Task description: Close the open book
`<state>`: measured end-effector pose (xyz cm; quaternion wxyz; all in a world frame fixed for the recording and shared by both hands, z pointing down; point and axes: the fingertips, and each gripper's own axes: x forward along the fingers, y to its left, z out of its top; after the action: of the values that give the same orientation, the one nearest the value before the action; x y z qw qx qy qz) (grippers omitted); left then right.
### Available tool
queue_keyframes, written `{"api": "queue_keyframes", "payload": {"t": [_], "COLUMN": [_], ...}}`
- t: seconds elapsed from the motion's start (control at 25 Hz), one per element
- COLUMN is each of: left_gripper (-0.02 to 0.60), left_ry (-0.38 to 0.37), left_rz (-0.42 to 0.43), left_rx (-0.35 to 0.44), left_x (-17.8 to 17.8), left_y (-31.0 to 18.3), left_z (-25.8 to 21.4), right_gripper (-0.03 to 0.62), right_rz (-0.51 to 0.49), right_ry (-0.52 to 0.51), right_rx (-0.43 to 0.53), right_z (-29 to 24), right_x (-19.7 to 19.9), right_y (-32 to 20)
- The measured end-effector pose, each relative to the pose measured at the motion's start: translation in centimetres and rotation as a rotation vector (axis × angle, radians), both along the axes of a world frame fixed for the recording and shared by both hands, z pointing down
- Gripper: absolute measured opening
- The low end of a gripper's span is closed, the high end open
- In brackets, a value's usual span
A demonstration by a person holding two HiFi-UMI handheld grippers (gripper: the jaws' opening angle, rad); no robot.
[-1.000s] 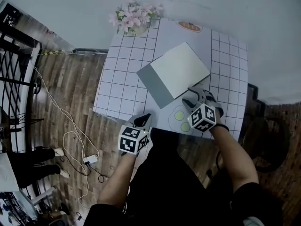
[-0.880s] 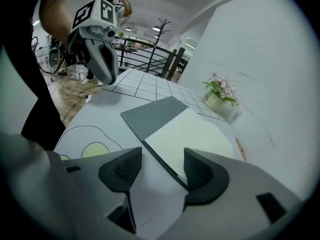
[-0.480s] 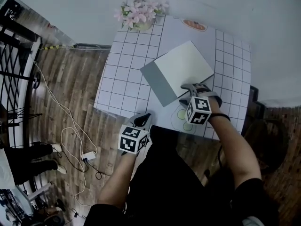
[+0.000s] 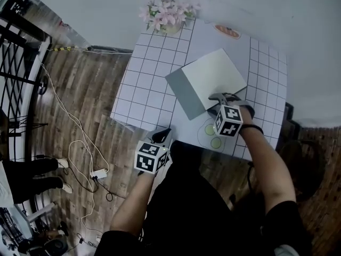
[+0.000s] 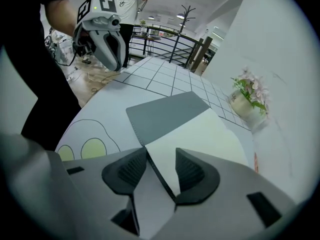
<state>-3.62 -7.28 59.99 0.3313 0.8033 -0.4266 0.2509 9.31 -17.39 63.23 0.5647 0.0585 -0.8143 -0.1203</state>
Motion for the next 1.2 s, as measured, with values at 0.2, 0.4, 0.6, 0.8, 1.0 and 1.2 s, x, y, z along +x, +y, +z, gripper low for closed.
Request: {"api": "queue_keyframes", "payload": {"t": [0.2,0.4,0.6,0.8,1.0,1.2], "left_gripper": [0.009,0.009,0.009,0.009,0.009,0.009], "left_ry": [-0.002,-0.007,-0.003,-0.003,-0.002,-0.007], "left_rz": [-0.007,-0.020,-0.058,-0.045,-0.014,0.010], "left_rx": [0.000,0.001,0.018,0.032,0.030,0.029], "left_x": [-0.2,-0.7,-1.8,-1.4,-0.3,0.1], "left_y": [0.3,0.1,-1.3,-2.9,-3.9,-4.9], "left_z": [-0.3,-0.3,-0.7,-1.3,-1.4,-1.6], "right_gripper": [0.091,0.060,0.060,0.049,0.051,0.041], "right_rz": [-0.017,-0.031,0.012,0.101,0.185,0.340], "right_ry": [-0.010,-0.010,-0.046,-0.087,-0.131,-0.210], "right_rx": [0.069,0.157,0.284,0.373,0.402,0.370], "right_z": [-0.2,-0.7,-2.3,-4.2,-5.2,-5.7], "right_x": [-0.6,-0.9,-0.8,0.0,0.6,2.3], "right_y": [0.0,-0.6,-2.3,-4.6,-6.2,-7.3]}}
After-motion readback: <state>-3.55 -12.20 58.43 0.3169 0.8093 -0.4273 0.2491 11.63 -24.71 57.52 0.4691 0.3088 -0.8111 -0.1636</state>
